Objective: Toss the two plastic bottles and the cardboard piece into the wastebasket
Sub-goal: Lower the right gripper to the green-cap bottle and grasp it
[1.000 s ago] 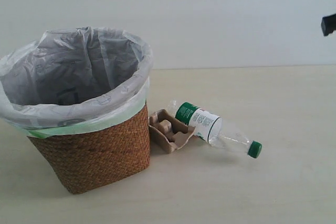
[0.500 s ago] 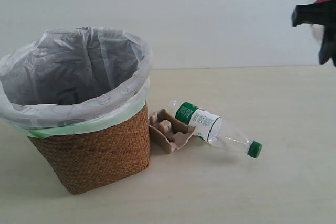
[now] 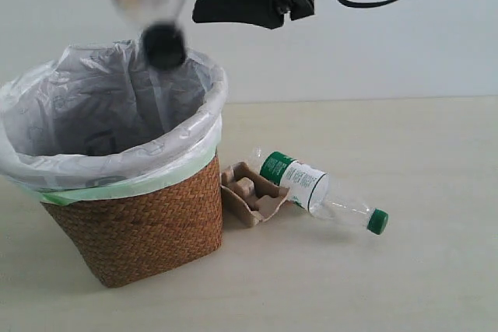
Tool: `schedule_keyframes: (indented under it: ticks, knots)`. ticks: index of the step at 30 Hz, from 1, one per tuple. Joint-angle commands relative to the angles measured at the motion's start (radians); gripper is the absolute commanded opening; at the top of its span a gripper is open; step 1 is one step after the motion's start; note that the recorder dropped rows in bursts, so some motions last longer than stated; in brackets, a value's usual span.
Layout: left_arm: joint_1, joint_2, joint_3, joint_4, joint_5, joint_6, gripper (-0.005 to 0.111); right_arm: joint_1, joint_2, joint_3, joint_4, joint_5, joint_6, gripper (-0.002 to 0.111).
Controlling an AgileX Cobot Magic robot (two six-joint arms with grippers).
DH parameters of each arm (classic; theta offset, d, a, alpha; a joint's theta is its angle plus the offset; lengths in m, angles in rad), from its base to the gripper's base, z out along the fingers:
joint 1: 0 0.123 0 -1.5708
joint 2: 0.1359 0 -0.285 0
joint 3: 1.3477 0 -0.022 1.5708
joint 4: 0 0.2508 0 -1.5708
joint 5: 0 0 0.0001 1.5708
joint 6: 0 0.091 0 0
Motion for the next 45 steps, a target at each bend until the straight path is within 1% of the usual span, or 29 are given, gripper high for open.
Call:
schedule_keyframes:
  ticks: [1, 4, 6, 9, 13, 18, 19, 20, 21, 22, 23, 24, 25, 27, 32, 34, 41, 45]
  knots:
    - [-0.009, -0.004, 0.004, -0.003, -0.005, 0.003, 0.004, 0.027, 0.036, -0.023, 0.003, -0.029, 0.024, 0.095]
    - [-0.009, -0.004, 0.004, -0.003, -0.005, 0.003, 0.004, 0.034, 0.045, -0.023, -0.005, -0.045, 0.045, 0.085]
    - [-0.009, -0.004, 0.004, -0.003, -0.005, 0.003, 0.004, 0.034, 0.045, -0.023, -0.009, -0.047, 0.045, 0.082]
    - [-0.009, -0.004, 0.004, -0.003, -0.005, 0.003, 0.004, 0.034, 0.045, -0.023, -0.036, -0.030, 0.066, 0.082]
    - [-0.009, -0.004, 0.004, -0.003, -0.005, 0.003, 0.004, 0.034, 0.045, -0.023, -0.169, 0.023, 0.091, 0.082]
    - [-0.009, -0.004, 0.004, -0.003, -0.005, 0.003, 0.004, 0.034, 0.045, -0.023, -0.466, 0.058, 0.252, 0.082]
    - [-0.009, -0.004, 0.004, -0.003, -0.005, 0.003, 0.004, 0.034, 0.045, -0.023, -0.618, 0.078, 0.326, 0.082]
    - [-0.009, -0.004, 0.004, -0.003, -0.005, 0.003, 0.004, 0.034, 0.045, -0.023, -0.681, 0.090, 0.348, 0.082]
    - [-0.009, -0.004, 0.004, -0.003, -0.005, 0.003, 0.004, 0.034, 0.045, -0.023, -0.846, 0.135, 0.404, 0.082]
    - [-0.009, -0.004, 0.004, -0.003, -0.005, 0.003, 0.004, 0.034, 0.045, -0.023, -0.923, 0.161, 0.425, 0.082]
    - [-0.009, -0.004, 0.004, -0.003, -0.005, 0.003, 0.004, 0.034, 0.048, -0.021, -1.051, 0.226, 0.428, 0.082]
    - [-0.009, -0.004, 0.004, -0.003, -0.005, 0.003, 0.004, 0.034, 0.054, -0.021, -1.090, 0.254, 0.426, 0.082]
    - [-0.009, -0.004, 0.004, -0.003, -0.005, 0.003, 0.004, 0.034, 0.070, -0.021, -1.151, 0.324, 0.395, 0.082]
    - [-0.009, -0.004, 0.004, -0.003, -0.005, 0.003, 0.004, 0.034, 0.112, -0.021, -1.184, 0.366, 0.343, 0.082]
    - [-0.009, -0.004, 0.004, -0.003, -0.005, 0.003, 0.004, 0.034, 0.262, -0.021, -1.216, 0.366, 0.223, 0.082]
    - [-0.009, -0.004, 0.004, -0.003, -0.005, 0.003, 0.004, 0.034, 0.320, -0.021, -1.281, 0.366, 0.223, 0.082]
    - [-0.009, -0.004, 0.004, -0.003, -0.005, 0.003, 0.004, 0.034, 0.438, -0.021, -1.382, 0.366, 0.211, 0.082]
    - [-0.009, -0.004, 0.004, -0.003, -0.005, 0.003, 0.004, 0.034, 0.493, -0.021, -1.397, 0.333, 0.194, 0.082]
